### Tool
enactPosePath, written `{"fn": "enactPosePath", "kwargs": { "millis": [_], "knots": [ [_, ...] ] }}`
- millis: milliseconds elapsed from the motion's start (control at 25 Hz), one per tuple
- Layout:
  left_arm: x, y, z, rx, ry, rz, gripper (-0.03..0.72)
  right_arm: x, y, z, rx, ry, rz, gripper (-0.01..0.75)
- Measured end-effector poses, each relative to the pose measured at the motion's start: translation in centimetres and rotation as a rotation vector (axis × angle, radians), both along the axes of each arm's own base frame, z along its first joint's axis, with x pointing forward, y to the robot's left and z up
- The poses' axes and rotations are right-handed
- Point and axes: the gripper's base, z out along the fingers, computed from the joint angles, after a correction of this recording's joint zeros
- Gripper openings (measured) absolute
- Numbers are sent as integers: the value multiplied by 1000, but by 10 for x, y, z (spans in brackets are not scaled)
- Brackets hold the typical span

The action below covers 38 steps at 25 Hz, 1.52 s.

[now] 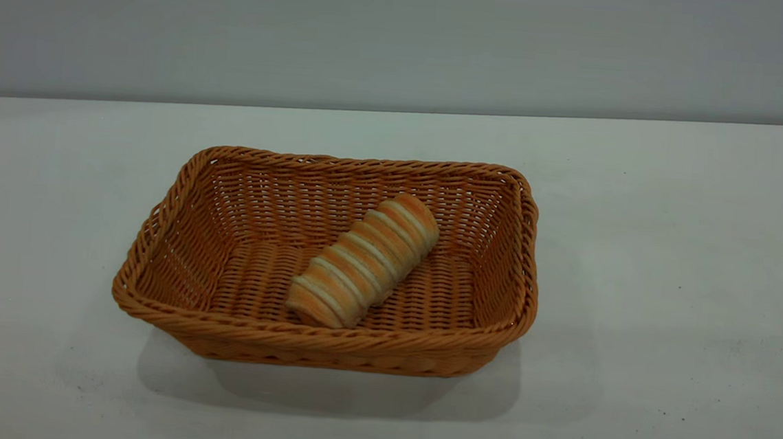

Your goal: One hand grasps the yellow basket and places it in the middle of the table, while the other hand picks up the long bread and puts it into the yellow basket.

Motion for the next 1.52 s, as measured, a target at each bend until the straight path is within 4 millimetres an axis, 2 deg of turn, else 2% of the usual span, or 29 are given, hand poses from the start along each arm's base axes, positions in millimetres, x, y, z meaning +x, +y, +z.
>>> {"fn": "enactPosePath", "kwargs": {
  "millis": [360, 1520],
  "knots": [
    [-2, -3, 0, 0, 0, 143, 365, 0, 0, 0, 0, 0, 0, 238],
    [-3, -3, 0, 1, 0, 149, 365, 0, 0, 0, 0, 0, -20, 238]
  ]
}}
